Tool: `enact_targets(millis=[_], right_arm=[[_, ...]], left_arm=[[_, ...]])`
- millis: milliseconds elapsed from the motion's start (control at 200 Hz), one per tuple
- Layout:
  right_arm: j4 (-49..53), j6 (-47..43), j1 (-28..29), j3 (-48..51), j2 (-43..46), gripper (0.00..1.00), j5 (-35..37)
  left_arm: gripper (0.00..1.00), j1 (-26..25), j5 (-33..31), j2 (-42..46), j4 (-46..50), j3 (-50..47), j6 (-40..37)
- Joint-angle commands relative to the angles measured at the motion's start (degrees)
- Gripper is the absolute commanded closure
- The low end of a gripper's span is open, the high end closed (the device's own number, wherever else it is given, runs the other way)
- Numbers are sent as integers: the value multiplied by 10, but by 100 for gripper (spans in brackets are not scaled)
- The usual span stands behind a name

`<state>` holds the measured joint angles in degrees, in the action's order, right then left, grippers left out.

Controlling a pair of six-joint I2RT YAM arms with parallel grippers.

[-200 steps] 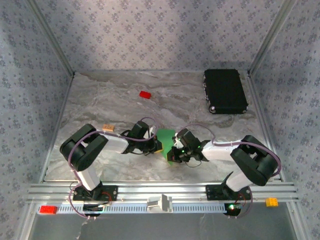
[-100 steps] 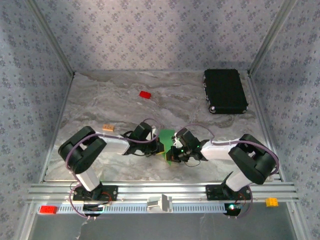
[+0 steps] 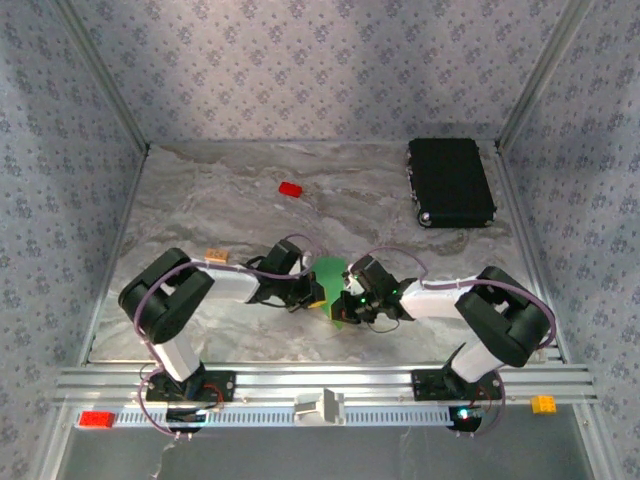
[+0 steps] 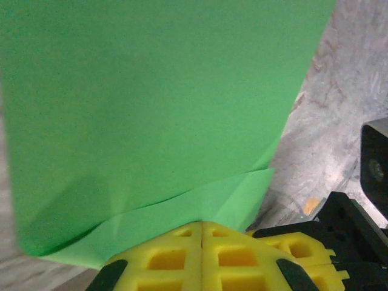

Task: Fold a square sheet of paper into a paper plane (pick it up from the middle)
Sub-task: Third fold the triangle at the center of the table.

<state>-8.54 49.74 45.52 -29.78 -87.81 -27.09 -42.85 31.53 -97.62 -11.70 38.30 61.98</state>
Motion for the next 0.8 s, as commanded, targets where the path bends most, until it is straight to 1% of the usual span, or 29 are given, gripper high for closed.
enact_targets(millis=[0, 175, 250, 325, 505, 635, 795], right_arm=[[98, -7, 0, 14, -18, 97, 51], [98, -13, -1, 14, -11, 97, 56], [98, -19, -1, 9, -13, 97, 55], [103, -24, -3, 5, -16, 97, 56], [105, -26, -3, 4, -9, 96, 60], [105, -25, -3, 5, -5, 96, 65], [104, -21, -2, 6, -4, 96, 68]], left_arm=[[94, 12, -28, 24, 68, -4, -15], [93, 25, -30, 41, 82, 9, -38], [92, 31, -14, 44, 78, 23, -53], [91, 36, -30, 51, 102, 37, -76], [91, 52, -18, 48, 63, 14, -69], [91, 48, -3, 59, 44, 7, -64], [90, 20, -11, 79, 29, -2, -60]])
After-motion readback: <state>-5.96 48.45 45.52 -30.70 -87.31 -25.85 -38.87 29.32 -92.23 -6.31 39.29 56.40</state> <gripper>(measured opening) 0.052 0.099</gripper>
